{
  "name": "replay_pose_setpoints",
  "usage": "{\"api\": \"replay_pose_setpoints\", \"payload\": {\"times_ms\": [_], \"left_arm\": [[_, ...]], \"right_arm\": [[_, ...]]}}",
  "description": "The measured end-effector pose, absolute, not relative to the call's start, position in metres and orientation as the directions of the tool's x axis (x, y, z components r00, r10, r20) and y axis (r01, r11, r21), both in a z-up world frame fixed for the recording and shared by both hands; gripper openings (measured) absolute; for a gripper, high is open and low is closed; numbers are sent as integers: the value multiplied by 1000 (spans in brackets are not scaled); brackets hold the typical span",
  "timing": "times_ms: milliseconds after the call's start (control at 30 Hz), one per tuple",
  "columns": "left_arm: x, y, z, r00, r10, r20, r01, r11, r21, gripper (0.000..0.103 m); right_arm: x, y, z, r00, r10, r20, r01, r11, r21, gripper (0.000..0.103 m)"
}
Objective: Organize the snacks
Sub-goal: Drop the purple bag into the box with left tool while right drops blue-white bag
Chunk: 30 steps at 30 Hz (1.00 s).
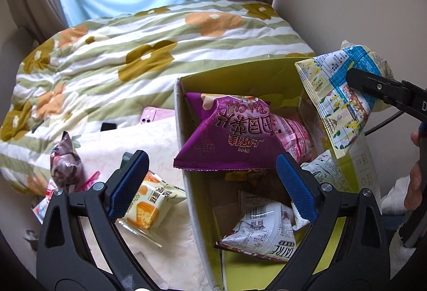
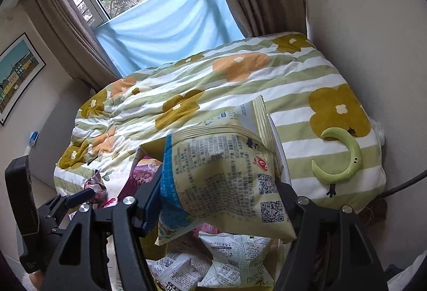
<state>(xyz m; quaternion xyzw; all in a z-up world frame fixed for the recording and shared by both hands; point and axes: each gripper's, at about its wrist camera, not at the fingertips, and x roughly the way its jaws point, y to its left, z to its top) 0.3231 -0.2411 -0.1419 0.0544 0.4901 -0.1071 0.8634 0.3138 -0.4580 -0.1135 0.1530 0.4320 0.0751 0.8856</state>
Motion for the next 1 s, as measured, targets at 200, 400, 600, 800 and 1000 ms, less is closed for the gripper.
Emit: {"api": "replay_pose_setpoints", "payload": {"times_ms": [200,400,600,800,1000], "left_arm": [[321,-231,-144,505,-81,-859,210,977,31,96],[322,-224,-148,493,-83,-866,197,980,18,96],[317,-223,-150,488,-79,-869,182,983,12,96],[307,-225,-140,502,-105,-859,187,982,-11,96],[294,-216,-119,544,-94,-834,159,987,-8,96]], "right_arm": [[338,-451,-129,585,262,-768,-1,947,322,65],[356,-448,-146,571,251,-782,18,948,317,88],[344,-448,-143,615,210,-760,7,962,272,97],[332,-450,-135,608,221,-763,-10,962,271,97],[319,-448,-118,604,216,-768,-24,967,253,97]]}}
